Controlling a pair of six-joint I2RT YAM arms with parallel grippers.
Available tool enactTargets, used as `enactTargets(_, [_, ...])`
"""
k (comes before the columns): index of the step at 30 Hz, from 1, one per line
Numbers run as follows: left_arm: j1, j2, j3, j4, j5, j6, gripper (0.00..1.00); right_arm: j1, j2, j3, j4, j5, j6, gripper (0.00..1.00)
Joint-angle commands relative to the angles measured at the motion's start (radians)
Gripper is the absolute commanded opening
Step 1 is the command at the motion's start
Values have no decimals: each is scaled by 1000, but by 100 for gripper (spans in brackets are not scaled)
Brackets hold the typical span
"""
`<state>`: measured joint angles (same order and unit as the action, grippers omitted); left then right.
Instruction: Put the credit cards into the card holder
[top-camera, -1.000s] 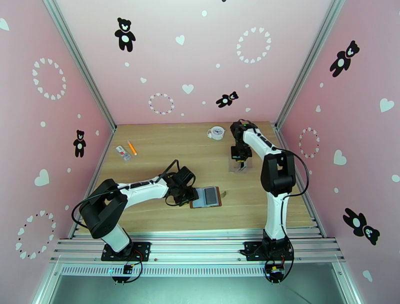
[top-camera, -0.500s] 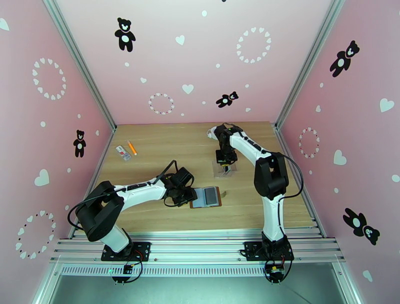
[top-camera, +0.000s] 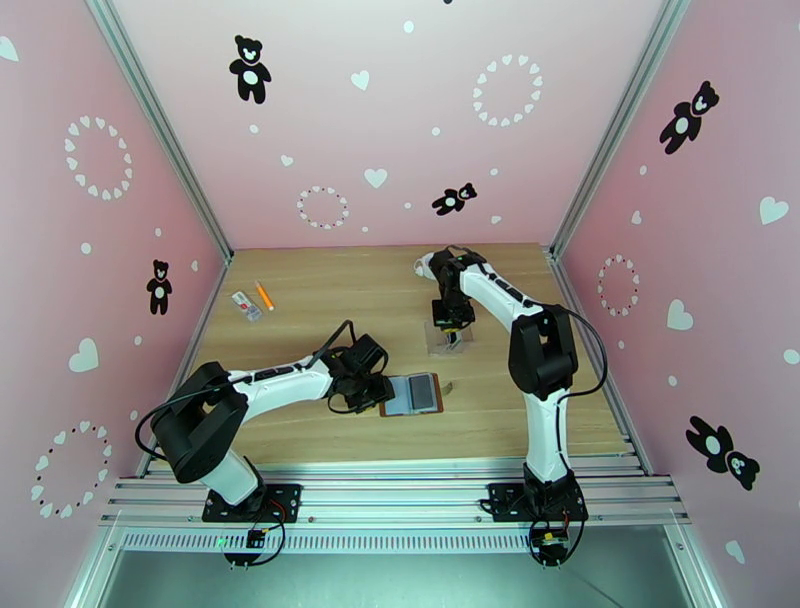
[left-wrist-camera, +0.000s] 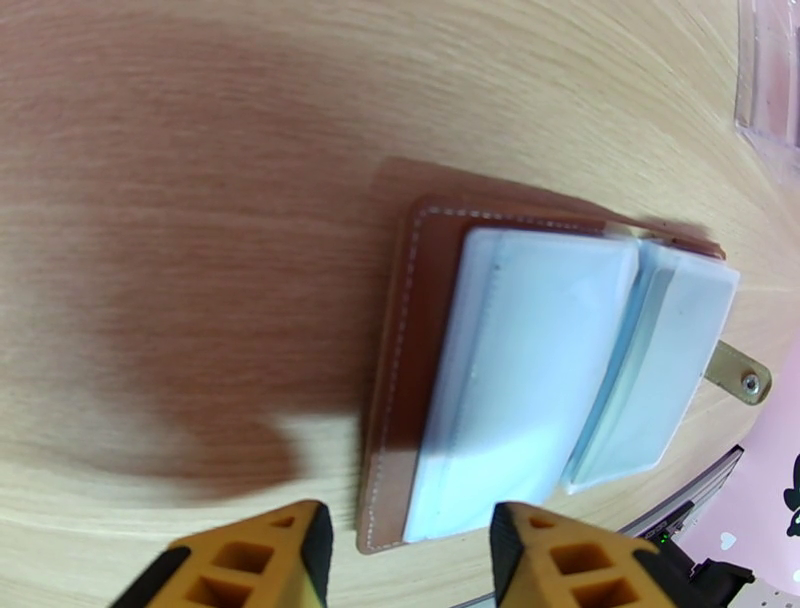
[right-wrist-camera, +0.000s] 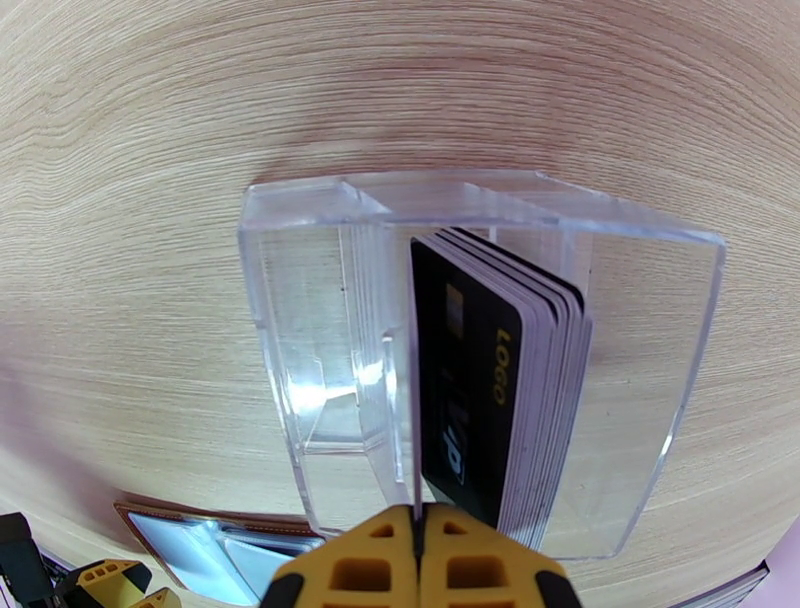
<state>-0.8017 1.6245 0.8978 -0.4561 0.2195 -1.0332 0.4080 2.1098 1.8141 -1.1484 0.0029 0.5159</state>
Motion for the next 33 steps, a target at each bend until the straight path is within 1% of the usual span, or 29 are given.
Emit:
enactTargets(1, [-5, -34, -19, 17, -19, -8, 47, -4, -55, -15, -37, -1, 6, 0])
enactTargets(9, [-5, -47, -33, 26, -21, -8, 47, -20, -89, -13, -40, -9, 8, 0])
enactTargets(23, [-4, -65, -52, 34, -25, -11, 47, -29, -85, -23, -34, -30, 15, 0])
enactTargets(29, [-4, -76, -60, 39, -24, -14, 47, -32, -109, -18, -28, -33, 22, 0])
enactTargets(33, [-4, -87, -59, 47, -19, -12, 47, -41, -140, -23, -32, -66, 34, 0])
